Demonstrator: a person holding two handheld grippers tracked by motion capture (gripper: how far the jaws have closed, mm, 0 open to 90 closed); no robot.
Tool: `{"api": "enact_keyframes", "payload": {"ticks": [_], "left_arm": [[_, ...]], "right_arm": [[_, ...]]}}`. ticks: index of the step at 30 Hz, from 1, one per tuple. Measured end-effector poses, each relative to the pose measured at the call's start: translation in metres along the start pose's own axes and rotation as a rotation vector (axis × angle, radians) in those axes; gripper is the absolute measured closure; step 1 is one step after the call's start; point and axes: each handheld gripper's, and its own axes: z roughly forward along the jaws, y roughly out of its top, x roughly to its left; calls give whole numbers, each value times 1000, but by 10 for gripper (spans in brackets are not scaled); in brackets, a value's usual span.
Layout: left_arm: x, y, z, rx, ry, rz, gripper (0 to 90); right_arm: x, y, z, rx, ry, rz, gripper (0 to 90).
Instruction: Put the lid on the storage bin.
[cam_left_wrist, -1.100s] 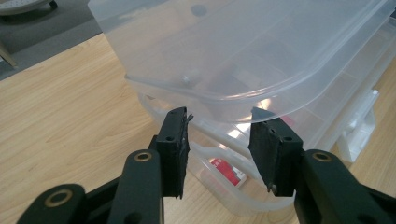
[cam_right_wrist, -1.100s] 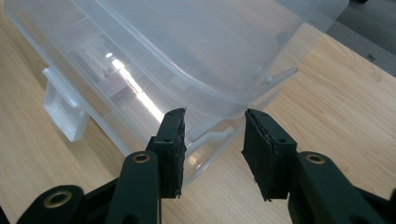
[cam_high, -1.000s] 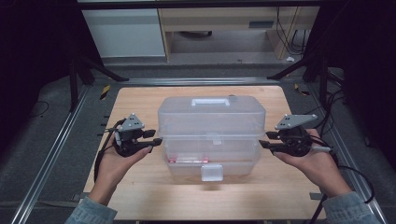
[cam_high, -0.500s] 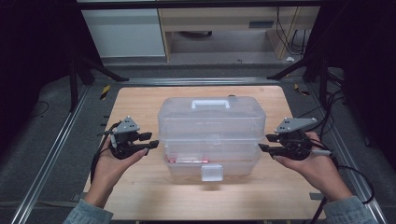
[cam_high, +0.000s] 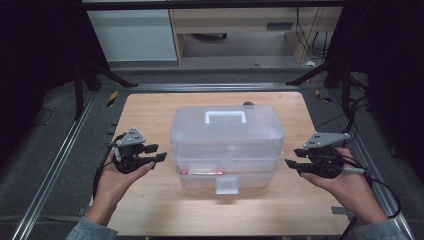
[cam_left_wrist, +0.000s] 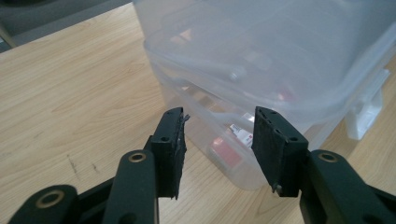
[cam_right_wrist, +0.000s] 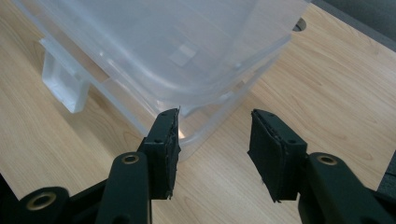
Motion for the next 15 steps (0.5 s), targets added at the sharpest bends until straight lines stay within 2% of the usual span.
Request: {"api": "enact_keyframes", "payload": {"ticks": [7, 10, 15], "left_arm": [[6, -5, -2, 5, 17, -13, 512], [10, -8, -4, 9, 31, -19, 490], [22, -16, -7, 26, 74, -34, 382]], "right_arm": [[-4, -7, -3, -5, -17, 22, 486], [-5, -9, -5, -10, -35, 27, 441], [-9, -12, -2, -20, -77, 44, 351]]}}
